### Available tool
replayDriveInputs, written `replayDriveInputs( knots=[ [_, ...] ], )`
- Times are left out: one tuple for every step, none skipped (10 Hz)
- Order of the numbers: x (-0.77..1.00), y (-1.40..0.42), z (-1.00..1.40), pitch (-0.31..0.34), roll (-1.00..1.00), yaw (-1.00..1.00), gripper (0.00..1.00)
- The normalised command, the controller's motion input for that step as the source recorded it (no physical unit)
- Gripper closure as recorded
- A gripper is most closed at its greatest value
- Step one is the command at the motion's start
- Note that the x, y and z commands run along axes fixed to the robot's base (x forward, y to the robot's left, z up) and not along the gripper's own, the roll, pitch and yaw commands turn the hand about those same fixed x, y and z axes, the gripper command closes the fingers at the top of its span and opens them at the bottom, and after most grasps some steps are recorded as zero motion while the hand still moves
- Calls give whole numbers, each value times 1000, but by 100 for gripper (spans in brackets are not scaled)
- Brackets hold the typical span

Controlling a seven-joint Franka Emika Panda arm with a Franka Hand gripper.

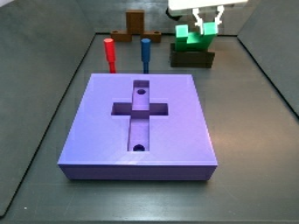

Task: Pick up the green object. Move up. Place the green object on the fixture. Regrasp the green object. Move to above the board. Insert the green object.
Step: Place the green object on the fixture.

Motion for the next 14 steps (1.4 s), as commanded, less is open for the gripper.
replayDriveInputs(
  knots=[
    [0,-11,-297,20,0,0,100],
    [-137,-6,-203,23,111,0,100],
    [-197,0,-203,46,137,0,100],
    [-37,0,-3,0,26,0,100],
    [0,0,0,0,-40,0,100],
    [0,0,0,0,-117,0,100],
    [346,-143,9,326,606,0,100],
    [131,-177,0,437,877,0,100],
    [97,-260,0,609,1000,6,100],
    [49,-280,0,586,1000,86,100],
    [0,0,0,0,-14,0,100],
    [146,89,0,-206,-314,0,100],
    [0,237,-289,-589,-420,-57,100],
    [0,269,-240,-571,-454,0,100]
  ],
)
